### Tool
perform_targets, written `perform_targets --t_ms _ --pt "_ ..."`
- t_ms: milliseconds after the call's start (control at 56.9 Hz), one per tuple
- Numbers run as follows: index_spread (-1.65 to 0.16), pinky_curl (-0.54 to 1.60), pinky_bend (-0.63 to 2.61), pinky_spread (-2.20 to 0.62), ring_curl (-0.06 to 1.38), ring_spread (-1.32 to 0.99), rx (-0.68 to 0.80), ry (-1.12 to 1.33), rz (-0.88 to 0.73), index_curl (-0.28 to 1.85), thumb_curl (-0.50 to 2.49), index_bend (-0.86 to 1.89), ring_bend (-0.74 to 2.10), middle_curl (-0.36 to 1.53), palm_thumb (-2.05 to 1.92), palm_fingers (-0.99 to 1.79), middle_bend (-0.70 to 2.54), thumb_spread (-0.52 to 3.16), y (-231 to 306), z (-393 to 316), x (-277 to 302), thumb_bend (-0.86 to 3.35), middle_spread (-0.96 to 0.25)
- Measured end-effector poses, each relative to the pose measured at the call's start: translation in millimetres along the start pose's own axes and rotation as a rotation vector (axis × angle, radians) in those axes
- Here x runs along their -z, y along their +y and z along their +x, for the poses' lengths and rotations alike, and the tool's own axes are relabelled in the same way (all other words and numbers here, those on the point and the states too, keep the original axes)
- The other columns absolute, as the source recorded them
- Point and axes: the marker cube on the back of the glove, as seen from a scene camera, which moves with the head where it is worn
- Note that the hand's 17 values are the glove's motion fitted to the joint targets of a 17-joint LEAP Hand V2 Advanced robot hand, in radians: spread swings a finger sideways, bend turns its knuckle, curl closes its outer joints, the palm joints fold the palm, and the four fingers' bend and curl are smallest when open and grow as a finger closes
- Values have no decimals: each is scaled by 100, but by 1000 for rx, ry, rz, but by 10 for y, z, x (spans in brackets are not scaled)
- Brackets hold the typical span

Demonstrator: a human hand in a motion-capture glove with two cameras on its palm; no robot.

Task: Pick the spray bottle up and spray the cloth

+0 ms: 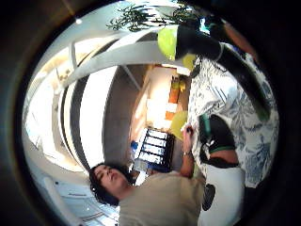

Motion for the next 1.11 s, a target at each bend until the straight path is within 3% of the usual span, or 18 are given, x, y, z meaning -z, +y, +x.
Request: perform_targets --t_ms 53,158,246,369,510,685,738,844,932,1037,1107 --pt "-37 34 37 19 31 -6 -9 -29 93 26 42 16 41 31 97 59 19 102 -66 21 -10 4 1" --pt "-30 37 50 -8 36 -13 -3 -22 253 29 49 17 56 38 106 127 29 81 -243 34 -39 3 -7" --pt "-29 47 70 -15 45 -17 63 26 295 33 53 16 69 46 112 137 42 74 -344 61 -58 3 -12" --pt "-29 56 81 -15 54 -19 64 -17 331 47 57 55 81 57 112 145 60 81 -450 53 -100 2 -17" --pt "-27 64 90 -15 62 -20 30 -65 248 60 63 77 94 68 116 132 79 91 -426 28 -162 6 -20" --pt "-24 73 100 -14 70 -20 182 5 348 71 69 88 105 79 118 119 89 101 -451 72 -133 10 -21" --pt "-24 74 100 -15 70 -20 146 28 350 73 70 88 106 81 116 115 88 104 -418 32 -97 8 -21" --pt "-23 67 91 -20 65 -19 69 86 245 69 69 66 98 77 106 108 78 95 -214 -52 -32 -2 -19" --pt "-23 60 75 -17 59 -15 52 154 103 64 67 44 82 69 100 83 64 89 28 -89 16 -4 -13" --pt "-27 52 52 6 52 -7 47 293 43 56 60 33 61 58 86 32 44 98 278 -91 56 -7 -4" --pt "-30 45 41 14 45 -3 77 409 4 50 55 28 51 53 76 27 39 98 446 -94 130 -8 -1"
